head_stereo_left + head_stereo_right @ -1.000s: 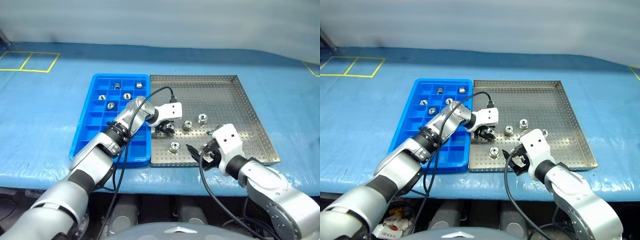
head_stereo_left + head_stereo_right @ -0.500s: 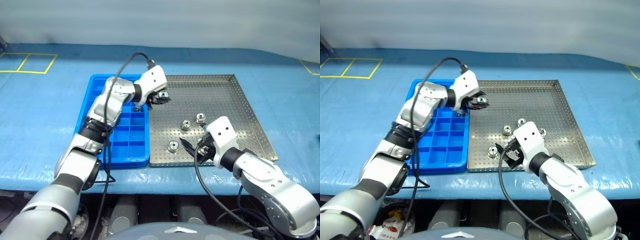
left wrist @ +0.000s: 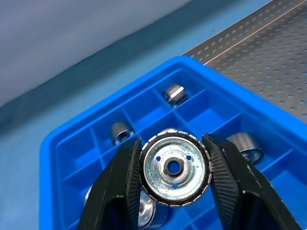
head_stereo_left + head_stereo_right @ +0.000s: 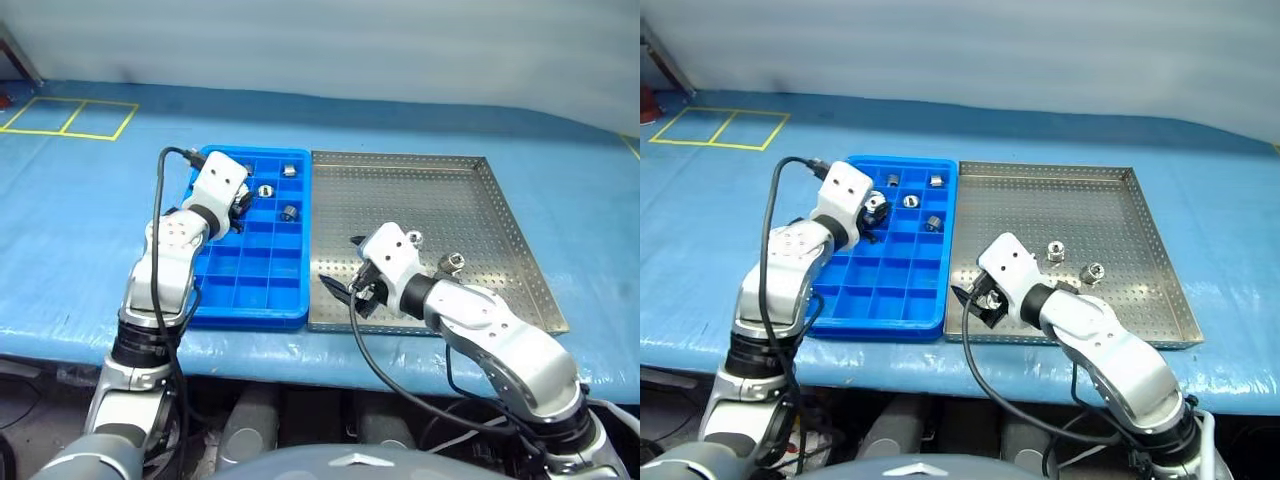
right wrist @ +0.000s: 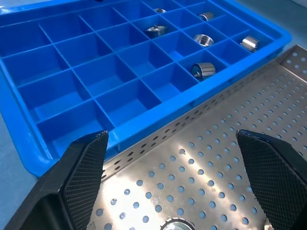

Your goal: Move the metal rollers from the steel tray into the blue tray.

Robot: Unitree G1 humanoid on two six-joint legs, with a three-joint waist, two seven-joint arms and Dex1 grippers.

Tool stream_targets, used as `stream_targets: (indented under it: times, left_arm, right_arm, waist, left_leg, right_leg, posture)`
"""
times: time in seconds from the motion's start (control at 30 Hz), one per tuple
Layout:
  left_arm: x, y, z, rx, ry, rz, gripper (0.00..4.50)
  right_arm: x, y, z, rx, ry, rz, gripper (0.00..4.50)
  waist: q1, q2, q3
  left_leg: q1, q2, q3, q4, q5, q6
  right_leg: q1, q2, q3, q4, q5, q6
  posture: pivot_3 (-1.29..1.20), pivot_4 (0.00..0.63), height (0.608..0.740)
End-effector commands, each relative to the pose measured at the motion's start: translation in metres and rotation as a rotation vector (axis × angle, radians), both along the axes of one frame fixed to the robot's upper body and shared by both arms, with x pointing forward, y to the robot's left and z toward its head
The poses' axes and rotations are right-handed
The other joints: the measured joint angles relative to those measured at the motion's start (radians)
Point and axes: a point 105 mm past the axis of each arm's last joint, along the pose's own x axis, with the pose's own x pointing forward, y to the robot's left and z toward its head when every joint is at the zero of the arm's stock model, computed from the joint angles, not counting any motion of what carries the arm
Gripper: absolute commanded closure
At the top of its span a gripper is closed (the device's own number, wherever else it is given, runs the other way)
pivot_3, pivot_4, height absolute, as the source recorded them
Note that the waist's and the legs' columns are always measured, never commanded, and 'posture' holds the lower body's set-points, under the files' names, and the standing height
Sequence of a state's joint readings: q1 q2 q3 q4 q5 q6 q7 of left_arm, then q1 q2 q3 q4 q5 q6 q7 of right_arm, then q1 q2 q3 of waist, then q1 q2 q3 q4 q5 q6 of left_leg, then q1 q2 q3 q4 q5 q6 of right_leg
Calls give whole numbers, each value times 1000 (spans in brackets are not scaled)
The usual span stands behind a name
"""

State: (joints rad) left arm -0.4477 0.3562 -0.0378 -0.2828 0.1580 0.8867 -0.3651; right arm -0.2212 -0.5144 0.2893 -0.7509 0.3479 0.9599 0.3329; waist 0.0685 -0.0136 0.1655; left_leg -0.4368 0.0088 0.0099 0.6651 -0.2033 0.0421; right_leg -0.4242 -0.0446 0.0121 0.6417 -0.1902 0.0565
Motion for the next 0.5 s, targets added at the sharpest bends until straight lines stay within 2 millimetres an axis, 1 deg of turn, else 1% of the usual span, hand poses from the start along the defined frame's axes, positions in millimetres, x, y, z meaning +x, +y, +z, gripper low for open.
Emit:
stream_targets:
  times: [0.03,0.13,0.23,0.5]
  left_arm:
    - [-5,14,13,-5,-62,116,2819]
    - [-12,23,0,-5,-20,181,2819]
    - [-19,24,-13,-7,31,184,2819]
    - [-20,31,-31,0,98,225,2819]
  right_arm:
    - [1,7,9,13,-52,42,0]
    - [0,9,8,9,-51,56,0]
    - [0,10,7,16,-51,56,0]
    - [0,10,6,25,-52,44,0]
  waist:
    - [11,0,0]
    - [20,0,0]
    - [25,0,0]
    - [31,-1,0]
  left_leg:
    - [-1,0,0,0,0,0]
    - [-1,0,0,-1,0,0]
    - [-1,0,0,-2,0,0]
    - [-2,0,0,-2,0,-1]
  right_leg:
    - [0,0,0,0,0,0]
    - [-1,0,0,-1,0,0]
    - [-1,-1,0,-1,0,-1]
    - [-3,-2,-1,-1,-1,-1]
  posture:
    - [262,150,740]
    - [255,150,740]
    - [255,150,740]
    - [247,150,740]
